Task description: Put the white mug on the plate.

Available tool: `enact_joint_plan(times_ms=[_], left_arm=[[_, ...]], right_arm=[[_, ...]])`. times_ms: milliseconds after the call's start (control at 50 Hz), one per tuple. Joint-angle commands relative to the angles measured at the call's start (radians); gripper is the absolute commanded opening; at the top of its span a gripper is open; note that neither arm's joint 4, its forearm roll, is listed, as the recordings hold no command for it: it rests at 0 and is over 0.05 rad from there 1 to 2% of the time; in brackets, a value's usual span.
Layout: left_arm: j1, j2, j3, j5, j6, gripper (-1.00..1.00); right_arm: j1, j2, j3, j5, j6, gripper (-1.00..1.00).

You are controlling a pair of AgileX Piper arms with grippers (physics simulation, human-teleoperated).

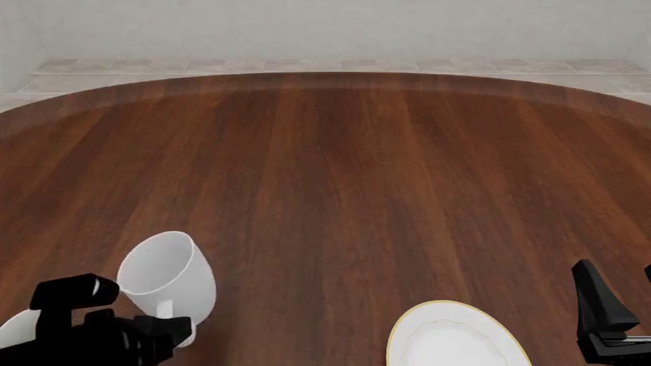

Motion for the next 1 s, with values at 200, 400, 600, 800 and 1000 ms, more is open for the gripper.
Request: enact_joint_plan(times_ms=[200, 400, 600, 800, 1000], left_arm=[[-0.081, 0.009, -0.053, 0.011, -0.006, -1.00], [-0.127, 0.044, -0.072, -0.020, -0.022, -1.00], [-0.169, 0.085, -0.090, -0.053, -0.029, -1.00], [-0.234, 0.148, -0.108, -0.113, -0.037, -1.00], [-0.283, 0.195, -0.138, -0.150, -0.031, -1.00]], right_arm=[[0.000, 0.000, 0.000, 0.000, 0.000, 1.00], [0.000, 0.000, 0.000, 0.000, 0.000, 1.00], [0.000, 0.000, 0.000, 0.000, 0.000, 1.00], [0.000, 0.000, 0.000, 0.000, 0.000, 1.00], [0.000, 0.000, 0.000, 0.000, 0.000, 1.00]])
